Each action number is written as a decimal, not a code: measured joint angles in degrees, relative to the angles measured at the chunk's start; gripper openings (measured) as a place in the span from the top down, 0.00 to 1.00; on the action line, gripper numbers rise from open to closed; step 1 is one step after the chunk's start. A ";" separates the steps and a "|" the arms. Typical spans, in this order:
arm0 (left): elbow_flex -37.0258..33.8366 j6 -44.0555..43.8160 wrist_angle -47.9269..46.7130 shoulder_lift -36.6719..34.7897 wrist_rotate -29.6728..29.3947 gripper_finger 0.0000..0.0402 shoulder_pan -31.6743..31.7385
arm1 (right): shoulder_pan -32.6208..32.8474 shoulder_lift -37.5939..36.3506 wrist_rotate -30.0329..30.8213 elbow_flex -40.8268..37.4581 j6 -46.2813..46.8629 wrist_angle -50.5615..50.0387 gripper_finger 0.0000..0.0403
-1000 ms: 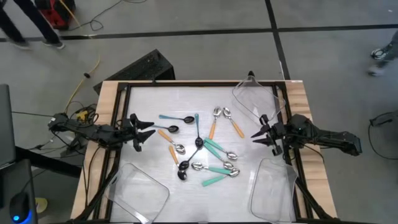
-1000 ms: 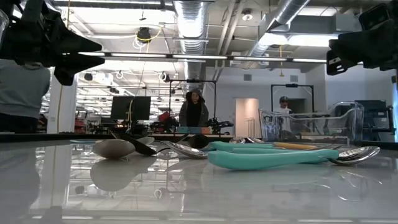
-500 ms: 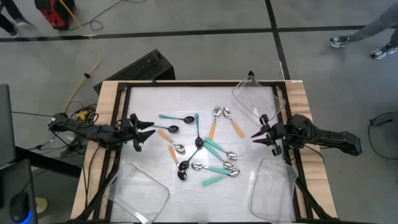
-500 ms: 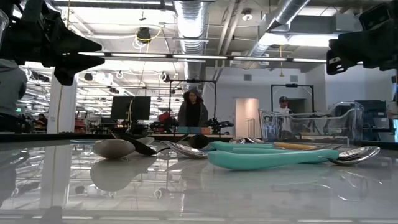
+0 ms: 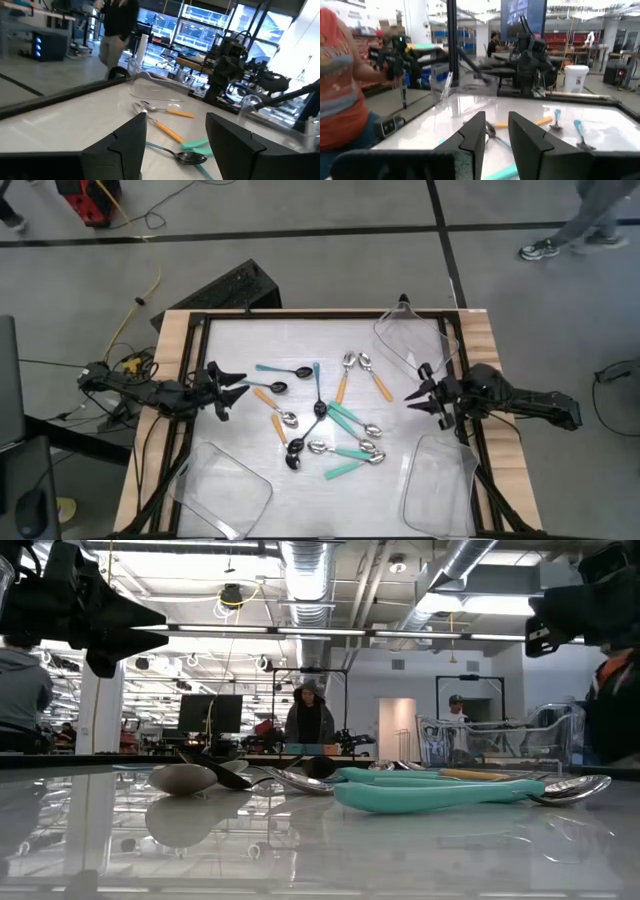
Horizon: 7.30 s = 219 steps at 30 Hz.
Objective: Sort silverware by color (type)
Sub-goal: Put the yellow spoon into the top transparent bin
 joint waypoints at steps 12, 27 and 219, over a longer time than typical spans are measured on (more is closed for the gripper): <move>-0.02 -0.70 0.79 0.00 -0.36 0.53 0.04 | -0.01 -0.15 0.02 -0.01 4.25 3.10 0.72; -0.02 -1.50 2.60 0.00 -0.15 0.53 0.04 | -0.02 -0.17 0.04 -0.01 7.63 8.26 0.72; 25.20 -12.30 -15.13 16.44 8.19 0.34 7.43 | 3.74 93.68 51.71 54.50 33.03 -46.01 0.22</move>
